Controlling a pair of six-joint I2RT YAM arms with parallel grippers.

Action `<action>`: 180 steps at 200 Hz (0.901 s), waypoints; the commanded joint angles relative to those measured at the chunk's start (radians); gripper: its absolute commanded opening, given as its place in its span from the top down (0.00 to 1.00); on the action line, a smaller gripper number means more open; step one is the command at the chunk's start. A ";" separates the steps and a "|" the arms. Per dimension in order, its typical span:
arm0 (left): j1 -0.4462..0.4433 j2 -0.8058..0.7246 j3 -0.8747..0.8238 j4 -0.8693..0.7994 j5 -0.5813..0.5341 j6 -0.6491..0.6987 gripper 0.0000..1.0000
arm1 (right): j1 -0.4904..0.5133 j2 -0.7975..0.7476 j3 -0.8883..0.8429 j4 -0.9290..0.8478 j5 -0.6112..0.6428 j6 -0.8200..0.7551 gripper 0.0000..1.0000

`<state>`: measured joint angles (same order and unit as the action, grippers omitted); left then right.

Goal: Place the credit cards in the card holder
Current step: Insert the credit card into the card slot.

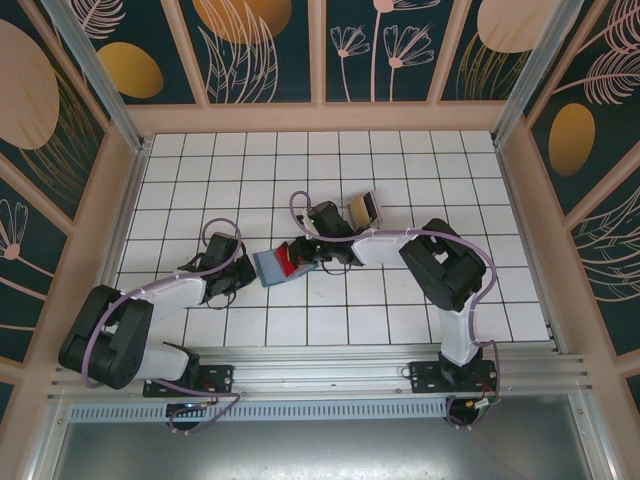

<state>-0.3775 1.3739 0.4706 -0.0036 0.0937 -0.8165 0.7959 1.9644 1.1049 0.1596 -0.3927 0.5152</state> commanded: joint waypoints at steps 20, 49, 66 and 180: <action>-0.016 0.033 -0.002 -0.021 0.079 0.012 0.93 | 0.011 -0.019 -0.020 0.005 0.087 -0.044 1.00; -0.017 0.028 -0.007 -0.027 0.072 0.016 0.94 | 0.011 -0.040 -0.033 0.009 0.094 -0.045 1.00; -0.017 0.027 -0.010 -0.026 0.072 0.013 0.94 | 0.010 -0.050 -0.042 0.014 0.095 -0.042 1.00; -0.017 0.016 -0.011 -0.024 0.075 0.007 0.94 | 0.055 0.007 -0.029 0.038 0.027 -0.018 1.00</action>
<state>-0.3779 1.3743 0.4713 -0.0006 0.1001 -0.8165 0.8211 1.9388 1.0786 0.1909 -0.3408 0.4961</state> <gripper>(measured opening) 0.082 0.051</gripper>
